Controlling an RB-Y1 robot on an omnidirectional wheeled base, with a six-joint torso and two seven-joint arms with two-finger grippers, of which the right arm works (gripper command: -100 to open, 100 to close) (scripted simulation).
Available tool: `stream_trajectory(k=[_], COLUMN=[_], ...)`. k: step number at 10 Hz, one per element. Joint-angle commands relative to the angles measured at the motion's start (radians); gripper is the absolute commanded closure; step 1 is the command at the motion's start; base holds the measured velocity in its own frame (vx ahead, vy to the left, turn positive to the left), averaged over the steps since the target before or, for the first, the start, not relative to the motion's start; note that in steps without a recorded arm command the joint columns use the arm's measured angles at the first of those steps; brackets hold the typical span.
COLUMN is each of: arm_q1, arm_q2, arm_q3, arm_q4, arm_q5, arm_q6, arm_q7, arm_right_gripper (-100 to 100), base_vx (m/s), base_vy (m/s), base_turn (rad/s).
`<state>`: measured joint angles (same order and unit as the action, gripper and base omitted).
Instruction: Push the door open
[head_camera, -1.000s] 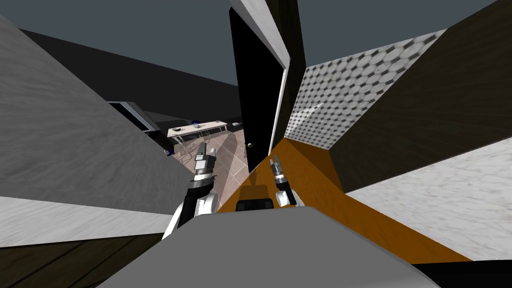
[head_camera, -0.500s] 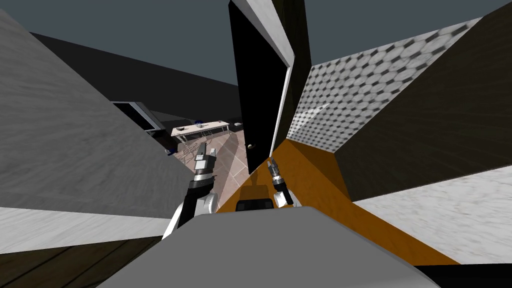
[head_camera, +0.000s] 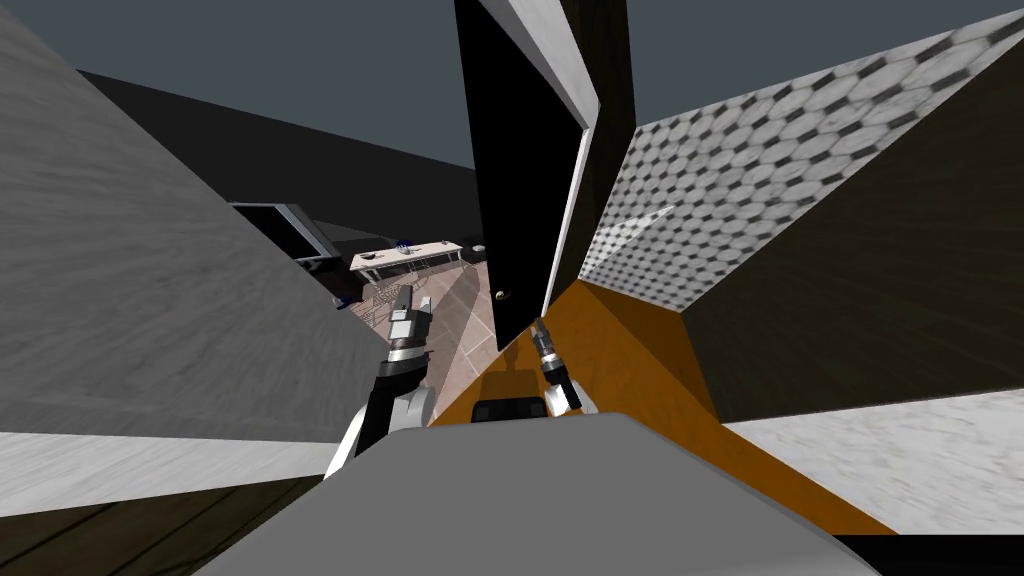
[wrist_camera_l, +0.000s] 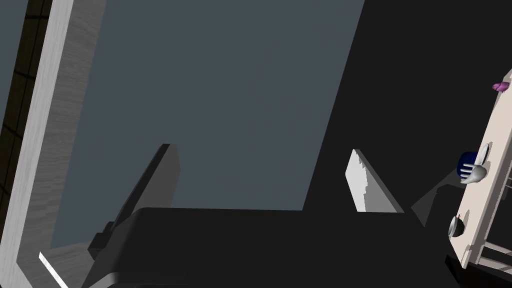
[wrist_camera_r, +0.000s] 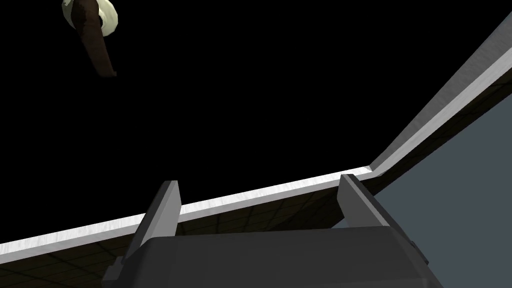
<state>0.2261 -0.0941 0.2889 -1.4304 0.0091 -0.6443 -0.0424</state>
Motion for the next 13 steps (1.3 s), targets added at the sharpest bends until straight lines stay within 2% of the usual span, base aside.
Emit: stream_trajectory(k=[1,2,3,13], arm_q1=[-0.012,-0.019,-0.033,-0.097], arm_q2=[0.003,0.005,0.009,0.036], arm_q3=[0.009,0.014,0.025,0.074], arm_q4=[0.039,0.059,0.098,0.284], arm_q5=[0.004,0.006,0.011,0.033], arm_q6=[-0.01,-0.013,-0.019,-0.049], arm_q7=[0.002,0.003,0.005,0.014], arm_right_gripper=[-100,-100,-100,-100], base_vx=[0.077,0.078,0.091,0.081], base_vy=[-0.068,-0.073,-0.116,-0.079], base_turn=[0.093,0.074,0.146,0.079])
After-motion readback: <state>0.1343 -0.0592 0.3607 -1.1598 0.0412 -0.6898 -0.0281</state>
